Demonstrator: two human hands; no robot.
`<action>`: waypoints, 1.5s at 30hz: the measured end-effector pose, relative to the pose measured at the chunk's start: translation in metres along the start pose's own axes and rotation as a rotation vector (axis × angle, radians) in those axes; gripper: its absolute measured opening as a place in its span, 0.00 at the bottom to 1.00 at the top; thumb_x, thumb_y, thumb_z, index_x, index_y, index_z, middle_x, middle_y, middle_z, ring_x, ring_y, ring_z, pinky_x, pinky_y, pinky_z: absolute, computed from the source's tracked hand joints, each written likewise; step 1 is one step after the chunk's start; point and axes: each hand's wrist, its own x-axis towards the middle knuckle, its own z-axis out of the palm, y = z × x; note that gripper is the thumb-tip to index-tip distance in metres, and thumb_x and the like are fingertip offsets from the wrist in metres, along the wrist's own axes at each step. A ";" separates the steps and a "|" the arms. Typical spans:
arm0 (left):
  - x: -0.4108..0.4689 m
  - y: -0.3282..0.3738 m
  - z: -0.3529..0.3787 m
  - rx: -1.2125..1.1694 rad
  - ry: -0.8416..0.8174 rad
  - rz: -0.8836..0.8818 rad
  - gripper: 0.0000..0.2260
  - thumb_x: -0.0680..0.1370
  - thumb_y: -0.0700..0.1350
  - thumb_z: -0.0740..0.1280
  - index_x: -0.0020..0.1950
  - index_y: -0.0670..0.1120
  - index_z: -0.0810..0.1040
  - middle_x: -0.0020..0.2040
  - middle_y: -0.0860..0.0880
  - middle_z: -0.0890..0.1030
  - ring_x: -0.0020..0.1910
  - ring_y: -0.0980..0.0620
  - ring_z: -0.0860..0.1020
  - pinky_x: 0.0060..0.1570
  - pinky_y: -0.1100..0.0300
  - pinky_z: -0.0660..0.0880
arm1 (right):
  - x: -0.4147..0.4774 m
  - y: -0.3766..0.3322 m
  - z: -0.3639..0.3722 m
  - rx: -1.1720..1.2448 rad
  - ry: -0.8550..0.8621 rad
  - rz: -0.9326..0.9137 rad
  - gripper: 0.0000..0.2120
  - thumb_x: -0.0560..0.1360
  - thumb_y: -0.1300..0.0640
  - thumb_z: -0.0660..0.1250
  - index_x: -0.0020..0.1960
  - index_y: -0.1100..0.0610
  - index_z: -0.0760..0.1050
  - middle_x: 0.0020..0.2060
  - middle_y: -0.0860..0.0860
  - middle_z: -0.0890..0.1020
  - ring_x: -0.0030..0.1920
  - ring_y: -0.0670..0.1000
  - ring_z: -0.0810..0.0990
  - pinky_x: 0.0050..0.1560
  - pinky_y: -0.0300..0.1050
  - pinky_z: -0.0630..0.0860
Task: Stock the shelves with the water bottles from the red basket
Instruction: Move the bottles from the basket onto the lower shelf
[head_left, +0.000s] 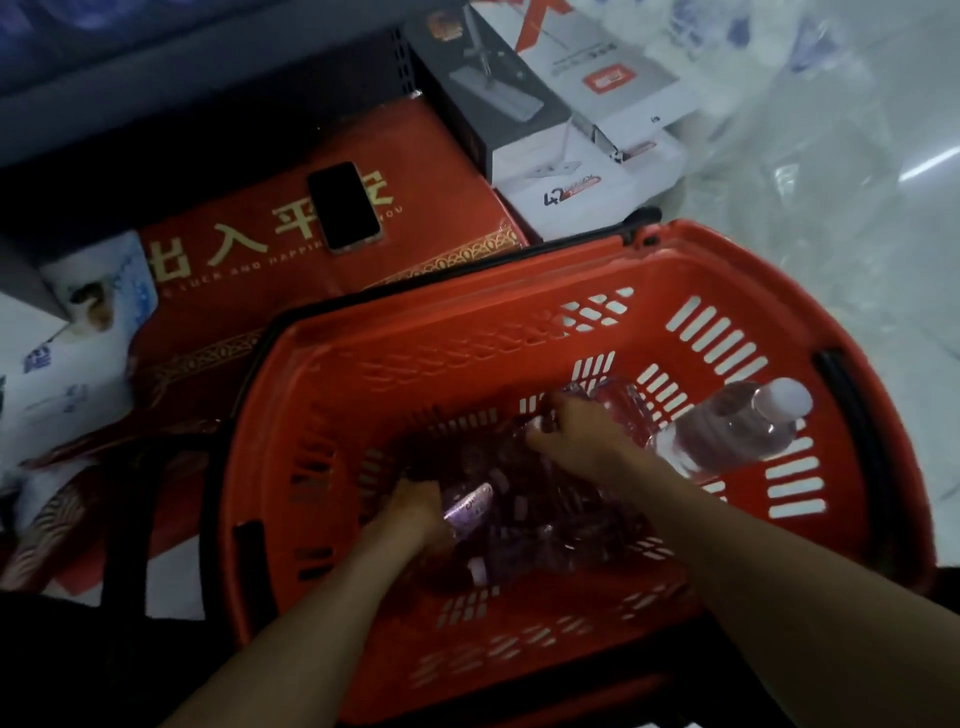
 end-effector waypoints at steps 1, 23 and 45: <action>0.000 0.000 0.002 -0.035 0.016 -0.034 0.26 0.71 0.57 0.71 0.64 0.45 0.76 0.65 0.41 0.77 0.63 0.43 0.77 0.58 0.56 0.75 | -0.003 -0.006 -0.005 -0.003 0.053 -0.048 0.07 0.74 0.52 0.69 0.51 0.52 0.77 0.37 0.43 0.79 0.40 0.45 0.78 0.37 0.33 0.71; 0.017 0.012 0.014 -0.994 -0.252 -0.204 0.08 0.75 0.32 0.67 0.48 0.42 0.72 0.40 0.46 0.78 0.28 0.55 0.79 0.22 0.63 0.75 | -0.006 -0.002 0.022 0.238 -0.504 0.351 0.10 0.81 0.56 0.65 0.58 0.60 0.76 0.47 0.56 0.81 0.42 0.50 0.78 0.41 0.41 0.76; -0.025 0.018 -0.029 -1.333 -0.167 0.009 0.22 0.73 0.31 0.70 0.64 0.46 0.72 0.47 0.48 0.83 0.39 0.53 0.80 0.23 0.65 0.74 | -0.029 -0.021 -0.014 0.752 -0.454 0.300 0.14 0.74 0.71 0.69 0.57 0.59 0.80 0.52 0.58 0.85 0.51 0.56 0.84 0.56 0.52 0.80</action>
